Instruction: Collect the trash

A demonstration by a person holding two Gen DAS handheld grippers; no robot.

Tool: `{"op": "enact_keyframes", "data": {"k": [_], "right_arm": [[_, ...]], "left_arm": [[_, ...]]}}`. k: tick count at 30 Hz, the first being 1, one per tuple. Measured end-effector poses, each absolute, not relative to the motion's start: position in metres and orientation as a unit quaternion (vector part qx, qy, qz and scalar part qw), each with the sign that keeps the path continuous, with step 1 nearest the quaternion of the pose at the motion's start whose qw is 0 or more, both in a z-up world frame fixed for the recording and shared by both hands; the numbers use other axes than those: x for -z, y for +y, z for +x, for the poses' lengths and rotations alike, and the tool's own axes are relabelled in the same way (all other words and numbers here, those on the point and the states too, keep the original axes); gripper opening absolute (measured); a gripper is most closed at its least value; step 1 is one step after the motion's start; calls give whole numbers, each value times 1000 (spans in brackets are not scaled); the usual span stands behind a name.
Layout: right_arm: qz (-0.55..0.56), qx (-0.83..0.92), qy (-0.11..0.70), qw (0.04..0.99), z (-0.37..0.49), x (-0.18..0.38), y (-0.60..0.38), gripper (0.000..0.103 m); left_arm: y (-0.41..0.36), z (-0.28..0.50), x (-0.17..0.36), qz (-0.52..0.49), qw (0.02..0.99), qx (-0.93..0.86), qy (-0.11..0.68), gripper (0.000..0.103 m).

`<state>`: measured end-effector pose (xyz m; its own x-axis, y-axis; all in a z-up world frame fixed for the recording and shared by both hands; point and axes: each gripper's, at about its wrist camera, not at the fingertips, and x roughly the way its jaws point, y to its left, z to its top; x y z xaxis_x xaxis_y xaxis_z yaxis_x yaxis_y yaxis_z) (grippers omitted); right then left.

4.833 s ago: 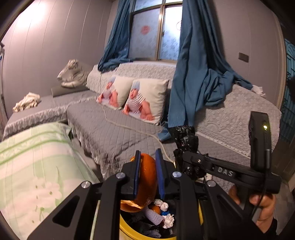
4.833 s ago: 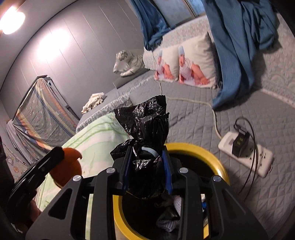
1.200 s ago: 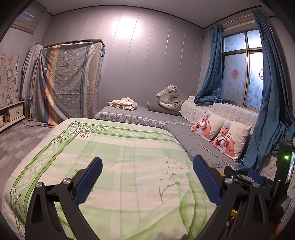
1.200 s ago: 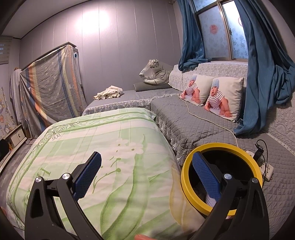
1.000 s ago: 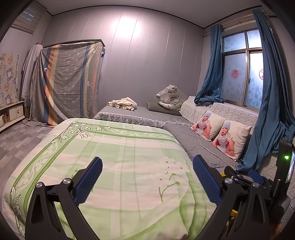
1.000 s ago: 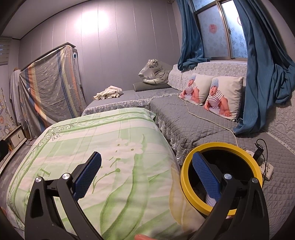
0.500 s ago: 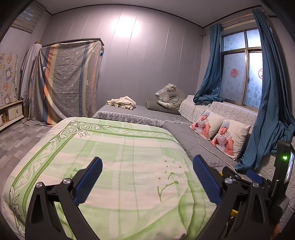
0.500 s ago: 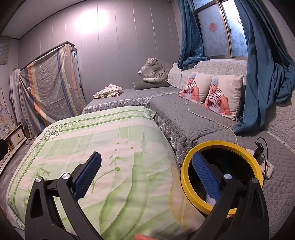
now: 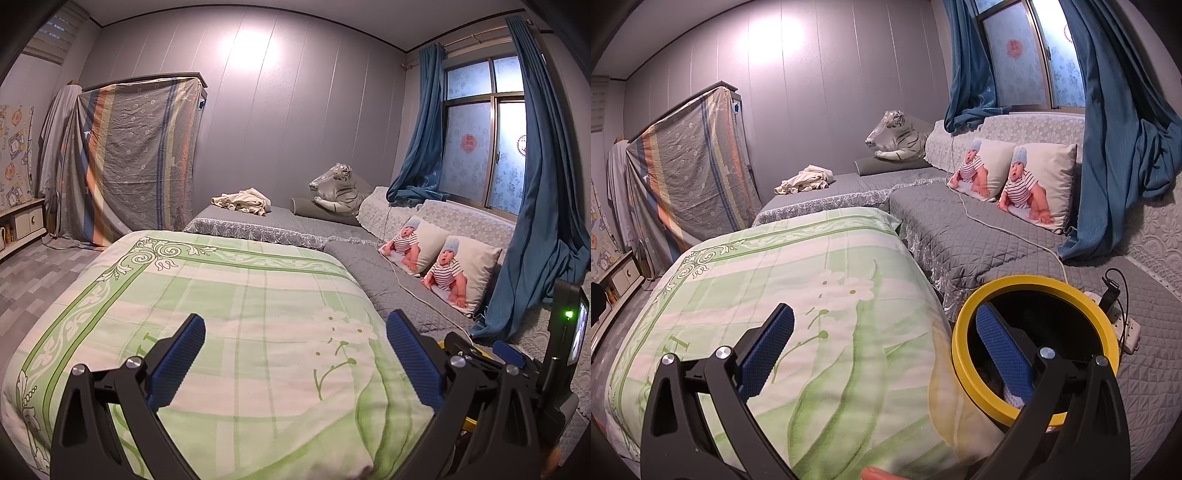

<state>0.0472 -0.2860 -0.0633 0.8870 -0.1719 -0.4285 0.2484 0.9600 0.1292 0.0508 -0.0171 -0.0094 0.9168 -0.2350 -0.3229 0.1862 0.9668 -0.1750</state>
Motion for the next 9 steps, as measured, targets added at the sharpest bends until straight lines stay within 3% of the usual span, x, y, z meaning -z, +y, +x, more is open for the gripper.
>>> {"op": "enact_keyframes", "data": {"k": [9], "right_arm": [[93, 111, 212, 966, 48, 64, -287, 95]], "left_arm": [[-17, 52, 11, -73, 974, 114, 180, 95]]}}
